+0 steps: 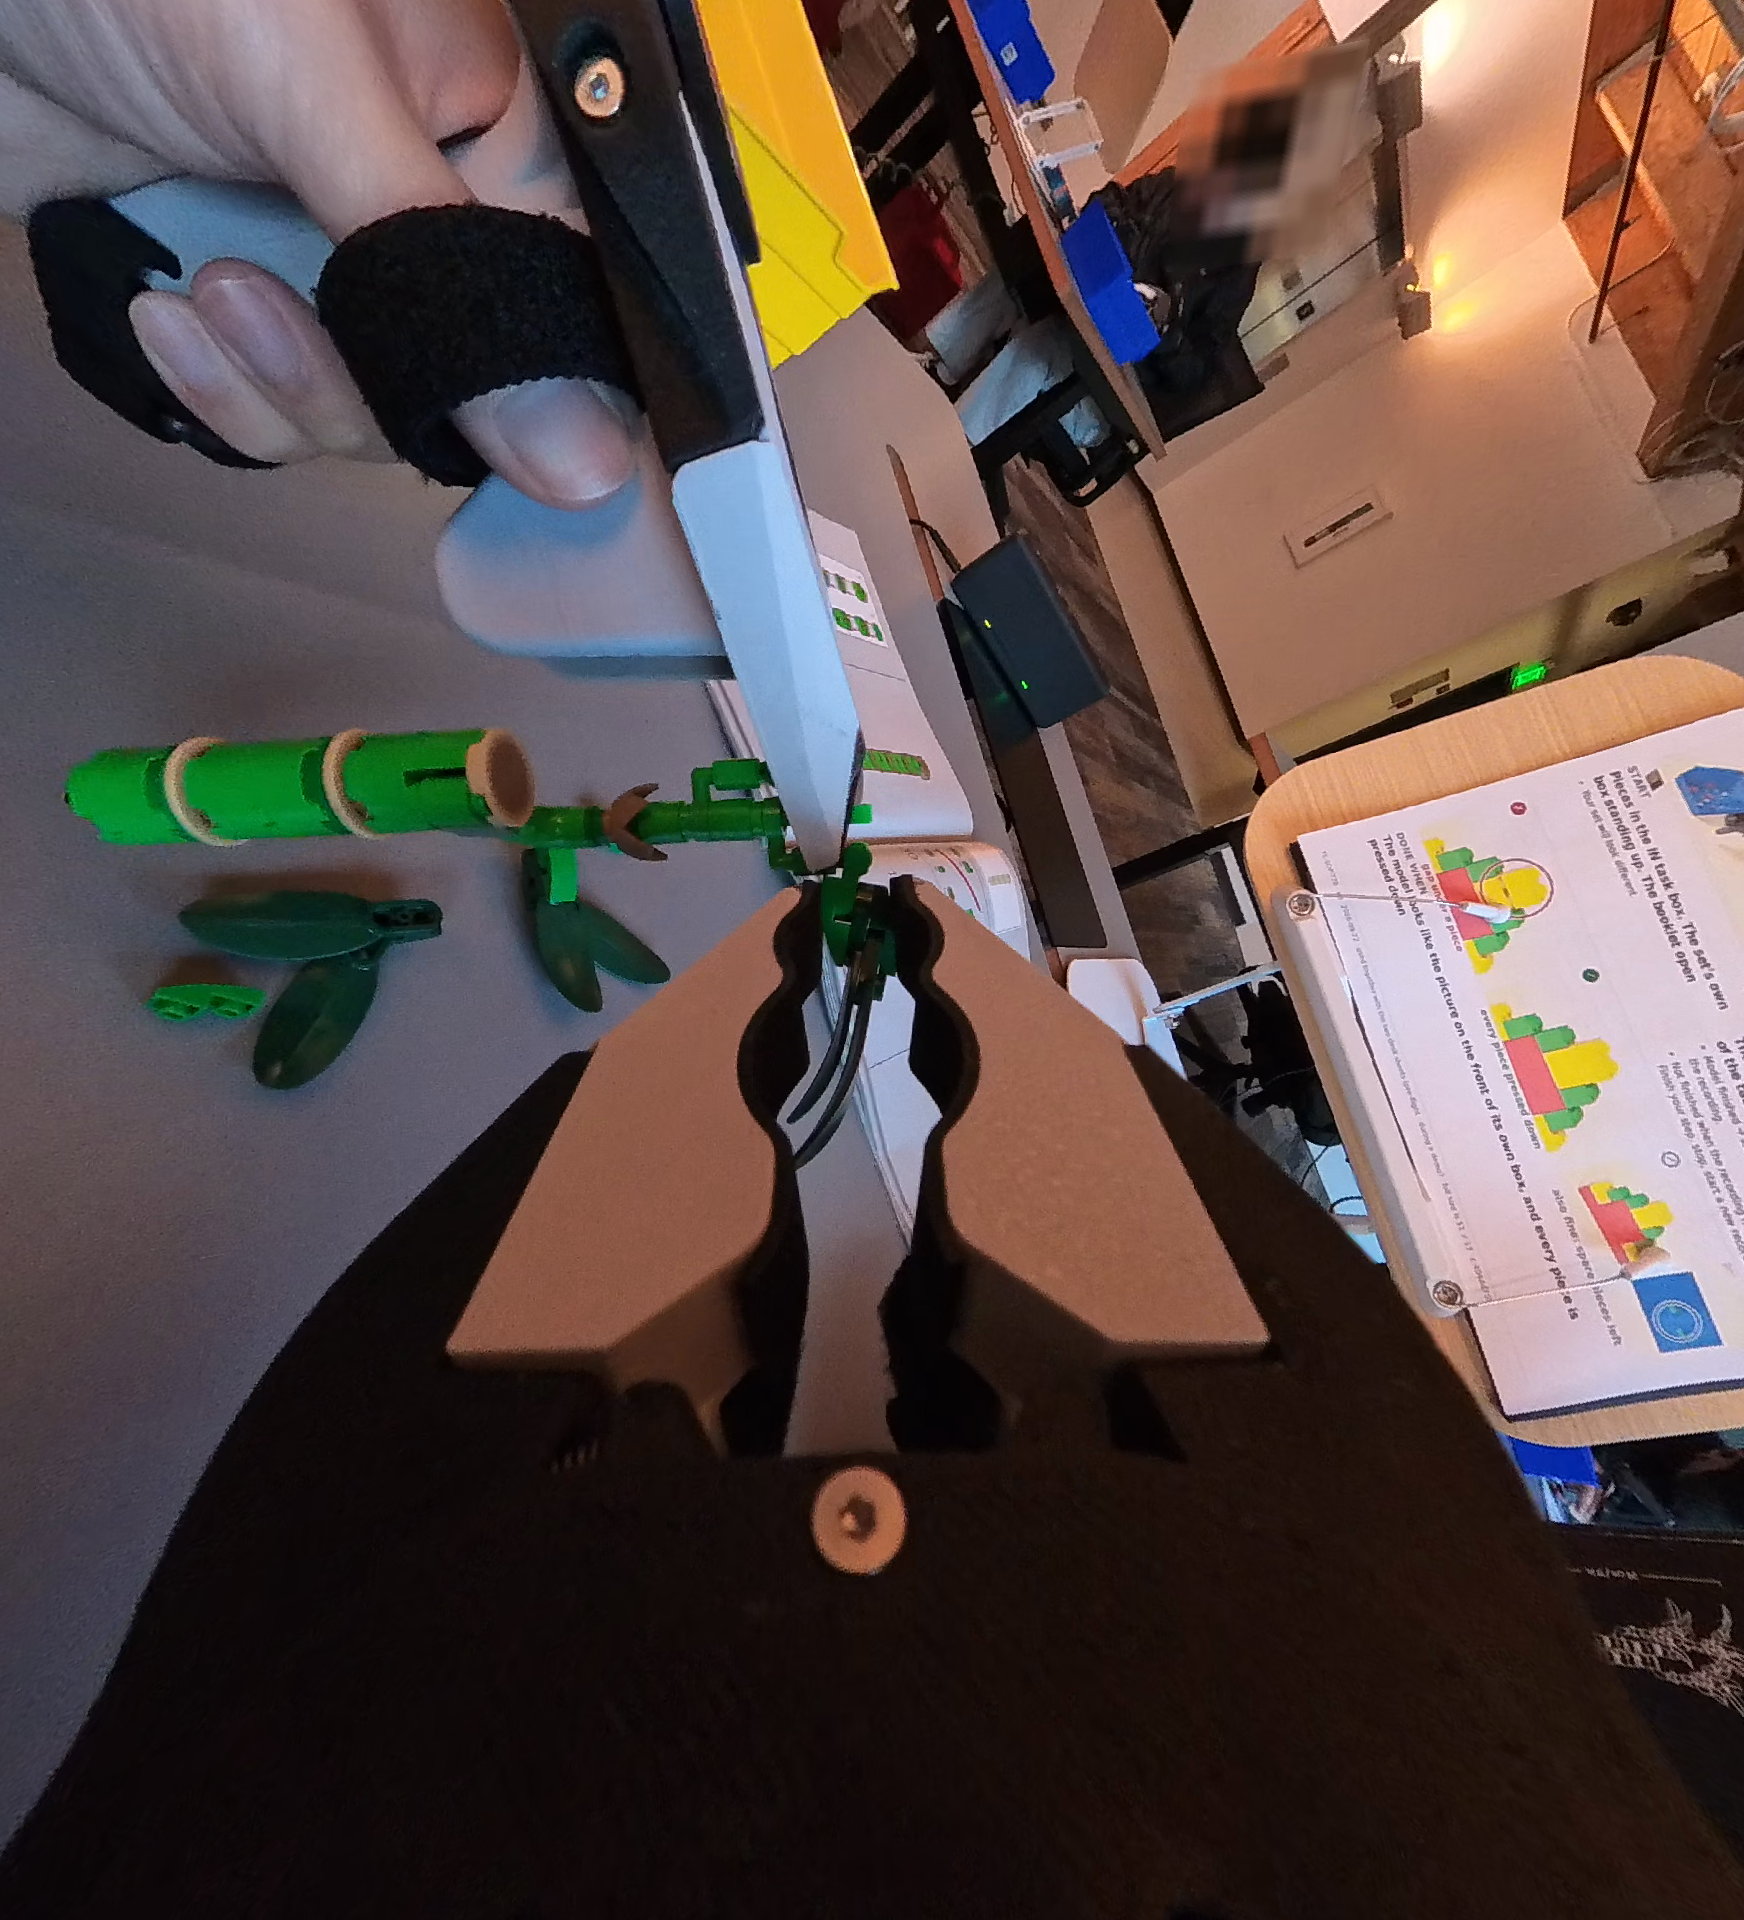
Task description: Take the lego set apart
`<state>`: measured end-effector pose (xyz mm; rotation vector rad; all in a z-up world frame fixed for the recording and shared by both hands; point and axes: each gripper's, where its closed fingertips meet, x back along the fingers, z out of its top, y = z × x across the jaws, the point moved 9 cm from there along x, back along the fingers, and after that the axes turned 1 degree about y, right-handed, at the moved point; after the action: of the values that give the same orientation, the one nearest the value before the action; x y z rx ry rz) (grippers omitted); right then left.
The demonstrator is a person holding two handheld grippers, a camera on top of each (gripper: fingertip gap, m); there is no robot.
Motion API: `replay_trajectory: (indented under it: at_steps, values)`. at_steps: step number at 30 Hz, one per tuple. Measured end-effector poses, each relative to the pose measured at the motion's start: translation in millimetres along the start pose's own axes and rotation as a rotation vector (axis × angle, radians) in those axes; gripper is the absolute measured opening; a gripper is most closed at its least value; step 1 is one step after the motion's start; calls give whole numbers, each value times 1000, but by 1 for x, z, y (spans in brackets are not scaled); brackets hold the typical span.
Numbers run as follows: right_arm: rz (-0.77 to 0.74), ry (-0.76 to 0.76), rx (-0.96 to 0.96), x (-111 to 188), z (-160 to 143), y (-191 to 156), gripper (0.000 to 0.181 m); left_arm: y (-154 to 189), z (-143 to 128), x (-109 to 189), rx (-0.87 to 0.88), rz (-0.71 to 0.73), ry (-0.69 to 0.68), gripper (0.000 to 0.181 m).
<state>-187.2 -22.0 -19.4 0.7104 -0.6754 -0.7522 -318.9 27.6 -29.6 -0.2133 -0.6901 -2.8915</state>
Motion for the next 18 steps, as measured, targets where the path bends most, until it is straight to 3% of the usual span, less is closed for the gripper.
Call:
replay_trajectory:
  at_steps: [18]
  values:
    - [203,36,-185,7,-6,7,12,12,-4,-3,-172,14,-109,4]
